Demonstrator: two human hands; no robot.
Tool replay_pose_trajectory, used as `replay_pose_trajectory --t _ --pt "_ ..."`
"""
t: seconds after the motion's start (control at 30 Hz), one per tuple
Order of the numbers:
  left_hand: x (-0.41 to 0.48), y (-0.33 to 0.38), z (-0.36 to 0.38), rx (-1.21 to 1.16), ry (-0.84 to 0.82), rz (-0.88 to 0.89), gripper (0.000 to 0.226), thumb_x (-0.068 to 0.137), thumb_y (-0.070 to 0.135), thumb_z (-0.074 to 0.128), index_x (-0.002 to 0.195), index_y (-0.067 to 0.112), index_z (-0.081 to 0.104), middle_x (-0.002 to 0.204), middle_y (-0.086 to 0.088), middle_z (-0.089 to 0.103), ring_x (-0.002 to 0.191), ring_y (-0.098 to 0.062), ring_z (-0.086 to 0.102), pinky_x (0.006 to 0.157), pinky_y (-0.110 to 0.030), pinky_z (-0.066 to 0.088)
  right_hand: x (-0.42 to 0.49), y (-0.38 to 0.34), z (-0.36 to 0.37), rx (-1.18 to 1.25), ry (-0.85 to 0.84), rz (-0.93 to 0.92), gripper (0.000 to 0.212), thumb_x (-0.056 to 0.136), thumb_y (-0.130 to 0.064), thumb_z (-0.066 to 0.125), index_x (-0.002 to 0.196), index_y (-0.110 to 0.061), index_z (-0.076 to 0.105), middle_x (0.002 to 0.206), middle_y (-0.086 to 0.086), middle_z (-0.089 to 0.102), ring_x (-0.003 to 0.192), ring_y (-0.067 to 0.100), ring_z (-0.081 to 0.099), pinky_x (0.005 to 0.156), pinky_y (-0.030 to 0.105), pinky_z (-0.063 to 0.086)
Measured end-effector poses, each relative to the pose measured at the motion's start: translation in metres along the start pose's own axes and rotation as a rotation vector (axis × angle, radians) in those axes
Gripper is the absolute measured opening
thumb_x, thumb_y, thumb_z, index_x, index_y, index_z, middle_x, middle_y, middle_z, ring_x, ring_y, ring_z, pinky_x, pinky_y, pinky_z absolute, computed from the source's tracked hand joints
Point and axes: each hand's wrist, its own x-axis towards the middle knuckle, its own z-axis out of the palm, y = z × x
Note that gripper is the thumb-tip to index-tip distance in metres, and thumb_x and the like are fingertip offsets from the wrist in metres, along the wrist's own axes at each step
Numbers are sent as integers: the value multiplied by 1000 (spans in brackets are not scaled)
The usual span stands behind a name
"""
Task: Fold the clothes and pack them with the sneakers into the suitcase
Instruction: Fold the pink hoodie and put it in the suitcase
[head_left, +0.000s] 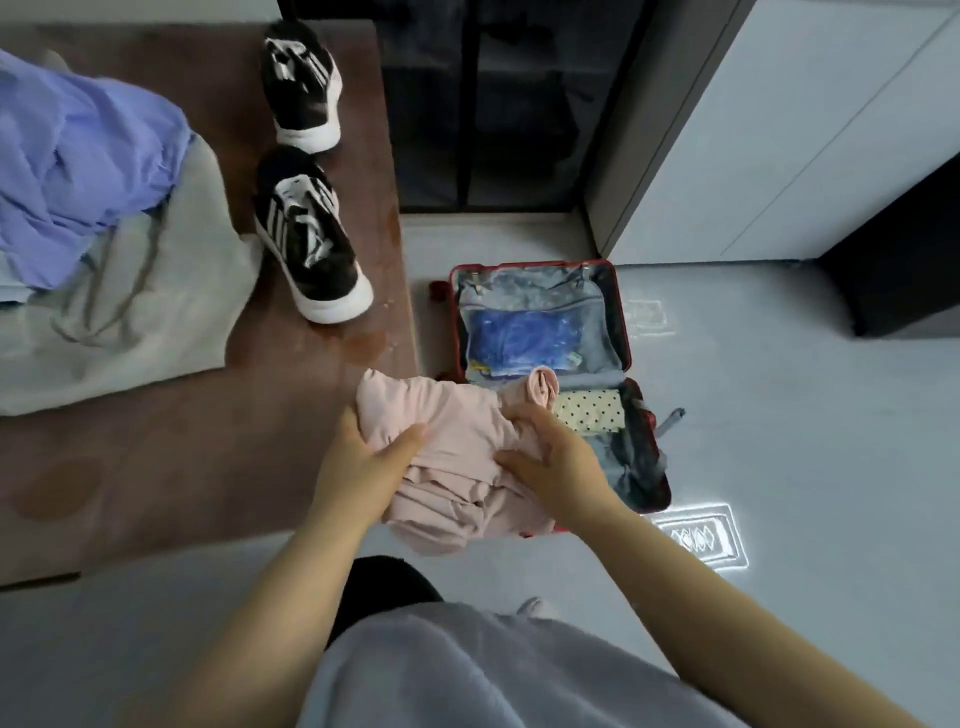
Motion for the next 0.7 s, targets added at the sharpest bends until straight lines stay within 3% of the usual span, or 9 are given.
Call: replay_pose_trajectory --t 0.07,0.17,0.3,0.43,0.53,0.6,0.7 --pt "-17 0 36 1 -20 -52 62 80 38 68 131 14 42 125 -6 55 113 -28 54 87 -31 40 -5 24 -24 -34 11 40 34 82 -19 68 113 -27 56 101 -8 61 95 13 56 81 26 42" --pt "-40 -7 81 0 -56 -84 61 75 43 68 125 16 45 119 -5 59 106 -26 58 91 -38 45 -14 62 -50 -28 11 161 37 80 -21 70 113 -18 53 94 -6 59 89 14 56 84 33 47" --pt "-32 -13 127 -66 -144 -186 51 82 29 67 124 12 44 116 -4 57 106 -23 56 86 -33 43 -8 109 -71 78 41 415 35 70 -30 77 82 -18 45 74 0 55 67 15 51 68 32 46" --pt "5 -19 180 -99 -231 -232 51 81 28 69 127 16 47 119 -1 59 102 -16 56 85 -27 41 21 161 -91 418 177 600 29 87 -39 59 100 -14 53 97 3 57 94 20 54 92 41 44" --pt "38 -32 223 -117 -261 -233 71 72 45 72 131 18 44 126 -3 57 113 -18 55 98 -35 43 54 206 -91 317 209 594 29 91 -25 56 117 -18 46 115 1 51 110 22 51 98 37 39" --pt "63 -49 253 -65 -267 -257 89 66 64 65 138 22 35 136 -5 49 125 -23 47 106 -43 38 80 239 -85 208 168 531 24 93 -13 51 113 -26 44 104 -4 53 98 19 53 92 34 39" --pt "119 -94 304 -46 -243 -291 62 90 42 54 141 14 31 139 -9 44 127 -25 42 102 -32 34 132 299 -66 89 98 455 15 94 -8 46 102 -20 50 86 -4 59 85 23 57 78 33 44"
